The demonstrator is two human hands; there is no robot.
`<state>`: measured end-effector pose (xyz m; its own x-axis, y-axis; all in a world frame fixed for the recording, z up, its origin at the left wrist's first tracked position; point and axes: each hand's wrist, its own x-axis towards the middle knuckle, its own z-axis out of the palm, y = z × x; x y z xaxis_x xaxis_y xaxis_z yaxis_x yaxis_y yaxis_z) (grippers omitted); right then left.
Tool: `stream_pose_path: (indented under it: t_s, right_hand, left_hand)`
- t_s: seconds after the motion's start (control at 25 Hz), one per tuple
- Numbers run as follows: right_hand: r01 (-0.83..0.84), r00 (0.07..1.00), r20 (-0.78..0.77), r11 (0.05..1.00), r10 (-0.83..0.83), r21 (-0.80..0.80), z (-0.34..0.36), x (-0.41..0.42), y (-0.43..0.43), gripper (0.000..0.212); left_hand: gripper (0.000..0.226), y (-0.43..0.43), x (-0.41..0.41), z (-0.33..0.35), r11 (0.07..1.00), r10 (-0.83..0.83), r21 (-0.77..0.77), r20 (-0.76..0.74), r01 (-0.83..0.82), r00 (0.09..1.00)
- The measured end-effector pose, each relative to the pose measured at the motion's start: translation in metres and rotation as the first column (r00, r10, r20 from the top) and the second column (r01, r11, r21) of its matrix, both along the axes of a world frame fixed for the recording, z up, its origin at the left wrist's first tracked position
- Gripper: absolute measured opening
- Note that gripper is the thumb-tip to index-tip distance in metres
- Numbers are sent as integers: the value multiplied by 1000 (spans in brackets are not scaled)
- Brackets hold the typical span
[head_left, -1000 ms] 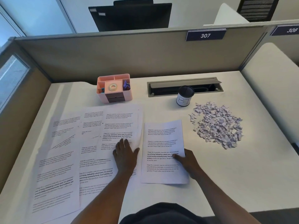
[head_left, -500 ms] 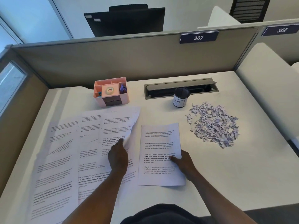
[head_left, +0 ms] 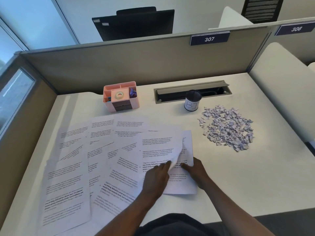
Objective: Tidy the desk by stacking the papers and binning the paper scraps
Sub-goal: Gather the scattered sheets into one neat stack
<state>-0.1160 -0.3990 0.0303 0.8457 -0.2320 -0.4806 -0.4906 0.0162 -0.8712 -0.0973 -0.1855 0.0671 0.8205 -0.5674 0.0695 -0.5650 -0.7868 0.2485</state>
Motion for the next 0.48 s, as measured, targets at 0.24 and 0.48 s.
stream_pose_path:
  t_s: [0.24, 0.48]
  right_hand:
    - [138, 981, -153, 985, -121, 104, 7, 4, 6, 39]
    - [-2, 999, -49, 1000, 3, 12, -1, -7, 8, 39]
  left_hand:
    - [73, -16, -26, -5, 986, -136, 88, -68, 142, 988]
    - [76, -11, -42, -7, 965, -238, 10, -387, 263, 891]
